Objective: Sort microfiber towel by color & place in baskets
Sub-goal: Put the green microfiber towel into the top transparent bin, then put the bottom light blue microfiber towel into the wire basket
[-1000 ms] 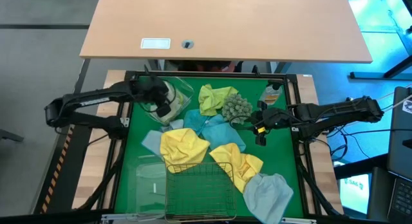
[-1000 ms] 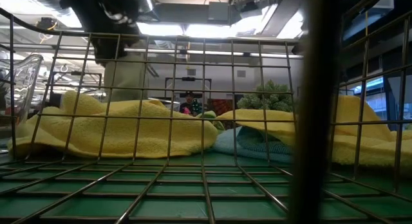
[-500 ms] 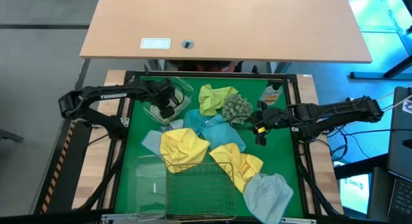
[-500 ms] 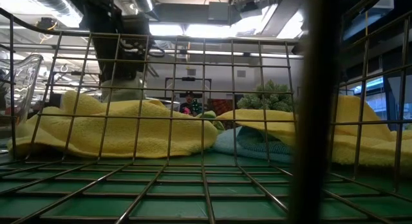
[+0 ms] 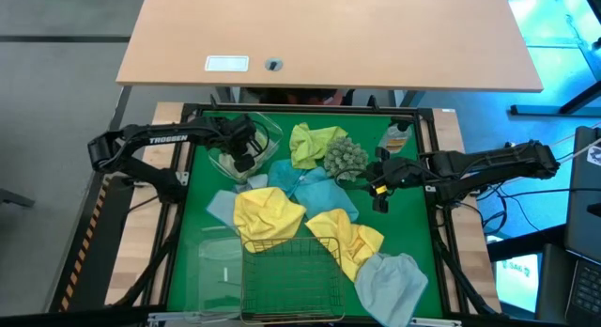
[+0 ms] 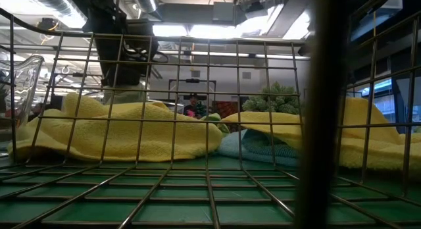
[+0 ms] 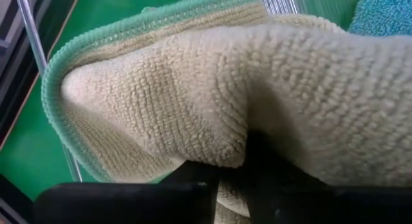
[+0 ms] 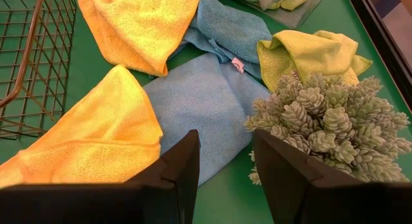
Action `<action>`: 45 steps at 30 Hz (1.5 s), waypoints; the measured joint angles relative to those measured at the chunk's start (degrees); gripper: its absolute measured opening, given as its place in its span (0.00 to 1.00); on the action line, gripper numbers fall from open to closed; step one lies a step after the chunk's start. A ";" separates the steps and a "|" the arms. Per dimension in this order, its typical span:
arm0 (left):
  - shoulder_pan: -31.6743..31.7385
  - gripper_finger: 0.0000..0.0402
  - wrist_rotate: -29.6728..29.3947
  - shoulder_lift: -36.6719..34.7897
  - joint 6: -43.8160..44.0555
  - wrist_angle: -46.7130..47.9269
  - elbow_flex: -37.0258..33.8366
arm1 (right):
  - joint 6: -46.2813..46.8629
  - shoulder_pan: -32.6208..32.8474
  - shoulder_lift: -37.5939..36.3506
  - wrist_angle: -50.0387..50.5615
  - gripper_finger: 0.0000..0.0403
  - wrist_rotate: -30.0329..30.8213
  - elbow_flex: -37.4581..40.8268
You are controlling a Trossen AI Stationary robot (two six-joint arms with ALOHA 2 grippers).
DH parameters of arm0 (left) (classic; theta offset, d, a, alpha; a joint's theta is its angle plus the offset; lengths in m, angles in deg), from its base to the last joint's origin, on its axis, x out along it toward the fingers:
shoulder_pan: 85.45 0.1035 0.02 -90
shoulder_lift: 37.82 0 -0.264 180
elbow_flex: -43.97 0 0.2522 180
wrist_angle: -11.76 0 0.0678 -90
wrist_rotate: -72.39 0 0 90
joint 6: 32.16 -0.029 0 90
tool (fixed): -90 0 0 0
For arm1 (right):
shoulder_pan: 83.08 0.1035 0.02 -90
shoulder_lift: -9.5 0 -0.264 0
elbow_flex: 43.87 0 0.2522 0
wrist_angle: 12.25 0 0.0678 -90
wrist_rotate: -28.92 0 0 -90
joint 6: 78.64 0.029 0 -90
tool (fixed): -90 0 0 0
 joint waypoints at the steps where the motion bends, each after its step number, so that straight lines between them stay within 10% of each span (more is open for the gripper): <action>1: 0.00 0.16 0.00 0.00 0.02 0.04 0.00 | 0.00 0.00 0.00 0.00 0.36 -0.02 0.00; 15: 0.00 0.42 -0.13 -0.02 -0.01 9.22 3.31 | 0.03 0.02 0.02 0.02 0.36 -13.18 0.02; 35: -0.04 0.43 -0.27 -0.04 -1.94 24.20 26.47 | 7.13 0.04 0.07 0.47 0.36 -15.44 0.02; 45: -5.34 0.43 10.74 -0.07 2.02 19.41 27.91 | 21.05 6.36 0.07 0.48 0.36 -19.52 0.02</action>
